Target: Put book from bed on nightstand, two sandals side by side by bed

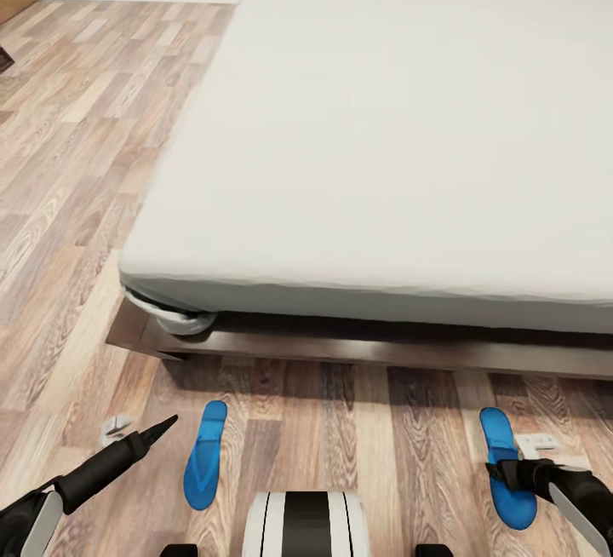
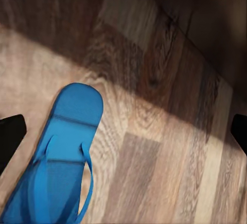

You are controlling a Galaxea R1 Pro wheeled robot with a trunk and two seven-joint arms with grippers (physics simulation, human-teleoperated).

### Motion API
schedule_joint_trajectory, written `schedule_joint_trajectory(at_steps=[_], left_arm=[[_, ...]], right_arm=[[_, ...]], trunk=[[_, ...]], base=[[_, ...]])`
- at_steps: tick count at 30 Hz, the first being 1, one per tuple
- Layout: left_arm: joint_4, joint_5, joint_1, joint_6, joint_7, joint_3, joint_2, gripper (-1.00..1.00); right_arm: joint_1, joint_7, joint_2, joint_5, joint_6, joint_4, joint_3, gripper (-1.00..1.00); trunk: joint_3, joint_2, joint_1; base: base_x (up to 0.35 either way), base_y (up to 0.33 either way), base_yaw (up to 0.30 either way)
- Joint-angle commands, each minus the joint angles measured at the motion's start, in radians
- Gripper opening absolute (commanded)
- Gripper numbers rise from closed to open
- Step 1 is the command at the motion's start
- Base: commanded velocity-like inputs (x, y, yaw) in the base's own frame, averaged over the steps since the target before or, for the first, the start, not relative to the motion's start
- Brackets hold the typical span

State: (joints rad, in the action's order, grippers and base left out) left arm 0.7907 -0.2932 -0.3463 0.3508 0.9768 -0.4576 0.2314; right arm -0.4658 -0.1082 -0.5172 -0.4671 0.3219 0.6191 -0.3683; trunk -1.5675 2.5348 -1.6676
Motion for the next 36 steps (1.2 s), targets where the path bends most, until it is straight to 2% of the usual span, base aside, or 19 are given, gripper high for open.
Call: schedule_joint_trajectory(at_steps=[1,36], left_arm=[[-0.001,-0.006,0.0,0.01,0.003,-0.001,0.0,1.0],[-0.001,-0.007,0.0,0.01,0.011,0.001,-0.003,1.0]], right_arm=[[-0.001,0.002,-0.001,-0.004,0.003,0.002,-0.004,-1.0],[-0.001,0.004,-0.001,-0.01,0.002,0.004,0.003,-1.0]], trunk=[[-0.001,0.0,0.0],[-0.001,0.0,0.0]], base=[[0.043,0.238,0.0],[0.002,0.274,0.0]])
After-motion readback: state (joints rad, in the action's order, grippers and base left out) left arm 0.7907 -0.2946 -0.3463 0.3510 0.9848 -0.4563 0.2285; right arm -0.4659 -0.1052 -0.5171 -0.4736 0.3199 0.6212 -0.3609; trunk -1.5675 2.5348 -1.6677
